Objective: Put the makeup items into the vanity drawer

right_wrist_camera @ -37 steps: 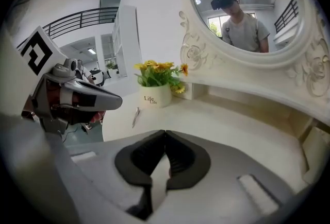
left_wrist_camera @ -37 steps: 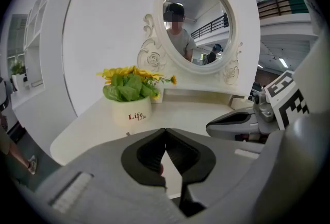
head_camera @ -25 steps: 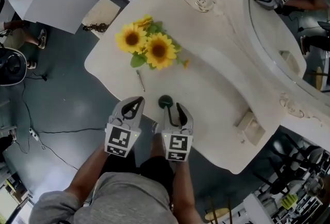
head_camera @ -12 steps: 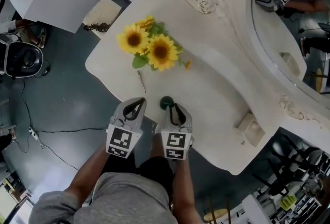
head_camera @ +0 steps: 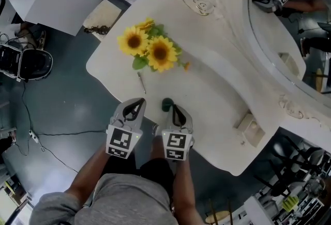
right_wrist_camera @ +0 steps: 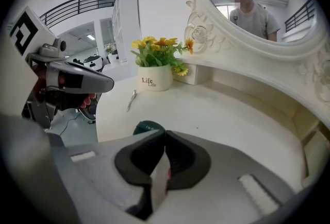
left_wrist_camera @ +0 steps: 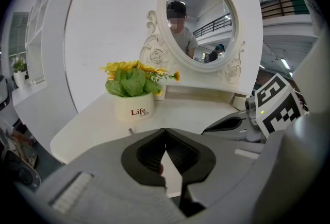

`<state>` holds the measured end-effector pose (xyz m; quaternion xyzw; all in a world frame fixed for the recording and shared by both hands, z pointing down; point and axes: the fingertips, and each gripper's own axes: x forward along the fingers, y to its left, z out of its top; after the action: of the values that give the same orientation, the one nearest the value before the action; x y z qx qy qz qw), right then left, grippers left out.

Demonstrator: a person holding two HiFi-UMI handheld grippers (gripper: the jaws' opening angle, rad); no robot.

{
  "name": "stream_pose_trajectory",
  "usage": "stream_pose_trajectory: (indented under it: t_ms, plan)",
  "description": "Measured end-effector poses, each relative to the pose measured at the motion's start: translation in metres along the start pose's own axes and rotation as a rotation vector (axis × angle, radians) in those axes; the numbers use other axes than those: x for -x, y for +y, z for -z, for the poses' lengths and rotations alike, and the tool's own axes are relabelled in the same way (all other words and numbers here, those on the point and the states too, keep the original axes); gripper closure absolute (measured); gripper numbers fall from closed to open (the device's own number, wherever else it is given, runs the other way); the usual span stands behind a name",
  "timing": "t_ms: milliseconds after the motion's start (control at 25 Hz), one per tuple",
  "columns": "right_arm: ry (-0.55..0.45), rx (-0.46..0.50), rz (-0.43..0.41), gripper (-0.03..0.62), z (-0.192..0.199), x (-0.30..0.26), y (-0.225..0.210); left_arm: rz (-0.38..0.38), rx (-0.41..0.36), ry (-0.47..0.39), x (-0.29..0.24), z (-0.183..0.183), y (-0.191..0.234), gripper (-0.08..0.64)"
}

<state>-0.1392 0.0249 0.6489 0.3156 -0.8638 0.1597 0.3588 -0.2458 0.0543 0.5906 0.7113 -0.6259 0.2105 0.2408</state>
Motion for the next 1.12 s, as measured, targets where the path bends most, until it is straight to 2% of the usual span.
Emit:
stream_pose_trajectory:
  t_ms: [200, 480, 800, 1120]
  plan:
    - [-0.041, -0.007, 0.034, 0.584, -0.015, 0.017, -0.011, 0.000, -0.018, -0.026, 0.003, -0.018, -0.001, 0.549]
    - [-0.121, -0.010, 0.112, 0.584, -0.047, 0.055, -0.038, 0.033, -0.072, -0.100, 0.007, -0.066, -0.020, 0.549]
    - [-0.206, -0.042, 0.233, 0.584, -0.074, 0.109, -0.080, 0.116, -0.163, -0.181, 0.008, -0.123, -0.061, 0.549]
    - [-0.271, -0.108, 0.376, 0.584, -0.076, 0.167, -0.127, 0.230, -0.260, -0.243, 0.002, -0.170, -0.120, 0.549]
